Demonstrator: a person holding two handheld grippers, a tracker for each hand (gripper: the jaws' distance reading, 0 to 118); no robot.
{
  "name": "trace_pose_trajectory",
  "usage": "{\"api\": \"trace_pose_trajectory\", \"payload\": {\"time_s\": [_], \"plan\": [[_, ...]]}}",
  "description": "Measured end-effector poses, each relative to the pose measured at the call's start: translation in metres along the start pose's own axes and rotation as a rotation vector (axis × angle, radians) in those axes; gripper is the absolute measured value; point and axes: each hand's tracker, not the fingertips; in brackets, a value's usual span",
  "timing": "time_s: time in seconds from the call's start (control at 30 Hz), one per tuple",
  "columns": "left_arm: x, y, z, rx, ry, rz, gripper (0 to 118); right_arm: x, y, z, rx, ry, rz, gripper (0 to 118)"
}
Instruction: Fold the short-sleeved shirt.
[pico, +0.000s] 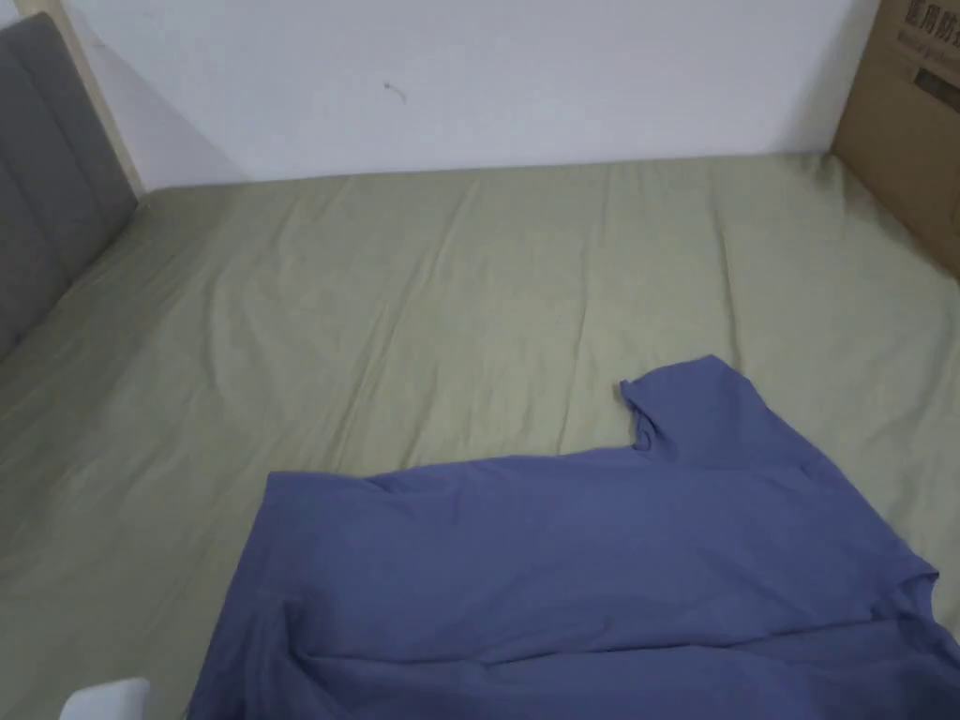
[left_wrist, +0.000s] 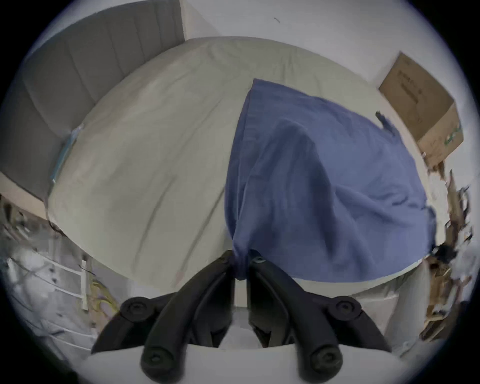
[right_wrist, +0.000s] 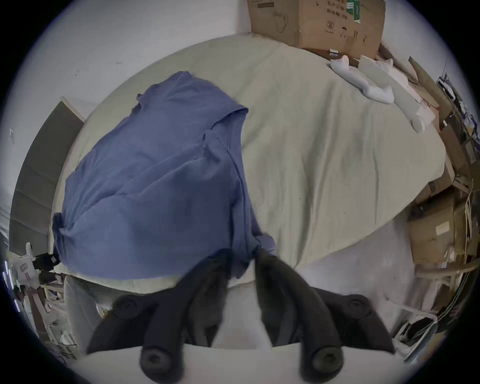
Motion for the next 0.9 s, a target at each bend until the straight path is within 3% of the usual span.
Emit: {"api": "trace_pose_trajectory", "payload": {"time_s": [0.1,0.13,0.17,0.23,0.27,0.3,0.33,0.37,0.4,0.47,0.57,0.67,0.7,0.73,0.77,0.8,0.83,0.9], "plan": [[-0.007,0.012,0.012,0.021,-0.094,0.109,66,-0.007,0.010,0.016,0.053,-0.048,0.040,53],[-0.007,0.017,0.017,0.045,-0.101,0.103,99,-0.011,0.014,0.022,0.076,-0.052,0.056,63],[-0.004,0.023,0.024,0.079,-0.103,0.086,108,-0.015,0.022,0.028,0.096,-0.049,0.058,63],[0.003,0.036,0.032,0.111,-0.110,0.047,108,-0.025,0.040,0.042,0.137,-0.010,0.059,63],[0.014,0.044,0.040,0.139,-0.120,0.008,106,-0.030,0.050,0.048,0.170,0.037,0.050,63],[0.020,0.050,0.045,0.167,-0.129,-0.021,95,-0.036,0.058,0.054,0.199,0.074,0.037,60],[0.024,0.053,0.046,0.194,-0.117,-0.034,58,-0.033,0.069,0.054,0.215,0.089,0.024,38],[0.030,0.057,0.043,0.195,-0.101,-0.068,15,-0.039,0.078,0.056,0.228,0.086,0.030,5],[0.044,0.062,0.044,0.189,-0.070,-0.101,0,-0.048,0.082,0.057,0.279,0.074,0.047,0],[0.050,0.065,0.035,0.199,-0.039,-0.139,0,-0.066,0.087,0.059,0.300,0.136,0.085,0],[0.057,0.070,0.024,0.180,-0.060,-0.123,0,-0.079,0.100,0.040,0.271,0.149,0.089,0],[0.059,0.078,0.015,0.161,-0.058,-0.102,0,-0.080,0.128,0.018,0.279,0.148,0.044,0],[0.058,0.080,0.012,0.159,-0.059,-0.098,0,-0.077,0.143,0.008,0.293,0.163,0.012,14],[0.056,0.083,0.008,0.156,-0.059,-0.089,0,-0.077,0.156,-0.003,0.288,0.151,0.012,60],[0.053,0.086,0.004,0.153,-0.059,-0.077,0,-0.077,0.176,-0.022,0.260,0.092,0.004,96],[0.054,0.091,0.003,0.147,-0.060,-0.068,0,-0.079,0.197,-0.042,0.180,0.023,-0.004,108],[0.053,0.094,0.000,0.144,-0.059,-0.060,0,-0.078,0.212,-0.060,0.115,0.004,0.015,106],[0.049,0.099,-0.007,0.137,-0.052,-0.053,0,-0.080,0.245,-0.091,0.159,0.024,0.032,106]]}}
